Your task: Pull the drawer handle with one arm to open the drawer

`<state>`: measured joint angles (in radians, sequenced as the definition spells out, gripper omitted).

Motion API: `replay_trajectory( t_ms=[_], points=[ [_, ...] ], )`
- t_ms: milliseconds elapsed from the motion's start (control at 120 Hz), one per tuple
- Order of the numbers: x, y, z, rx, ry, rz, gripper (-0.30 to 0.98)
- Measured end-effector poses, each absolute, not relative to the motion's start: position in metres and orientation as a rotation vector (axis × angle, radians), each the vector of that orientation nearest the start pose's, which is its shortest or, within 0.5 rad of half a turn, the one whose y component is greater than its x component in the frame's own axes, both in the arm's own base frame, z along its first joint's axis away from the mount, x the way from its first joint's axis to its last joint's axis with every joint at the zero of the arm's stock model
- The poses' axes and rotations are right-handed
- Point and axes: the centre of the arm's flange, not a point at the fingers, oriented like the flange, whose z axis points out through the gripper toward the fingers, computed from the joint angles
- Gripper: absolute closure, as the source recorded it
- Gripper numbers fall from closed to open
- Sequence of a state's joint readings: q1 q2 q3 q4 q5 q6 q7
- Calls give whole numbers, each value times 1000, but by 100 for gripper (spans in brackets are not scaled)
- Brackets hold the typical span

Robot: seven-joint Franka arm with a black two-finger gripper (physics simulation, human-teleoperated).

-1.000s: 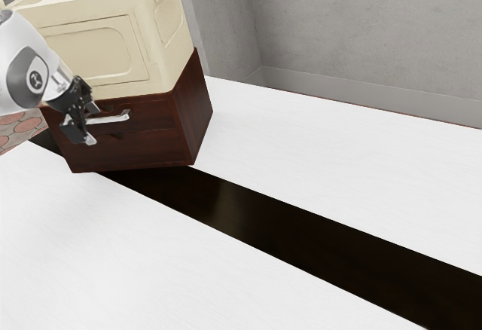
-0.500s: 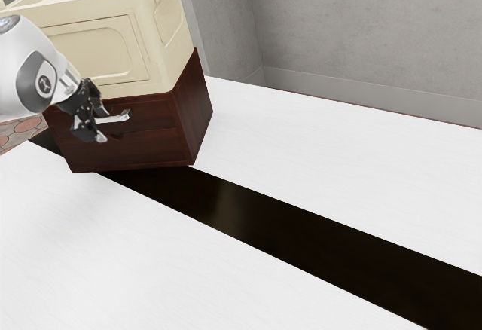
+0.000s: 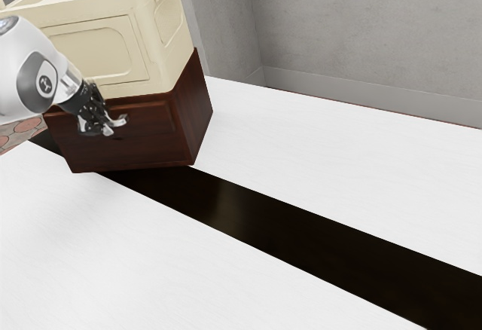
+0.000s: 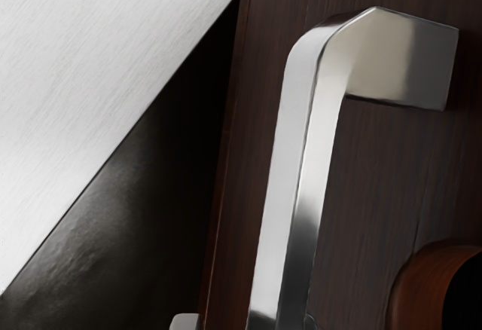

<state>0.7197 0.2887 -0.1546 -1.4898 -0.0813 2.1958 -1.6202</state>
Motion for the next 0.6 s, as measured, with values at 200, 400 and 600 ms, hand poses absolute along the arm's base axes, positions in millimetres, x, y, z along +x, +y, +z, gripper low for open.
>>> replay_trajectory(
  t_ms=[200,400,600],
  points=[
    [561,367,553,1238,2524,430,68],
    [543,362,559,1237,2533,440,69],
    [526,354,561,1245,2546,440,70]
  ],
)
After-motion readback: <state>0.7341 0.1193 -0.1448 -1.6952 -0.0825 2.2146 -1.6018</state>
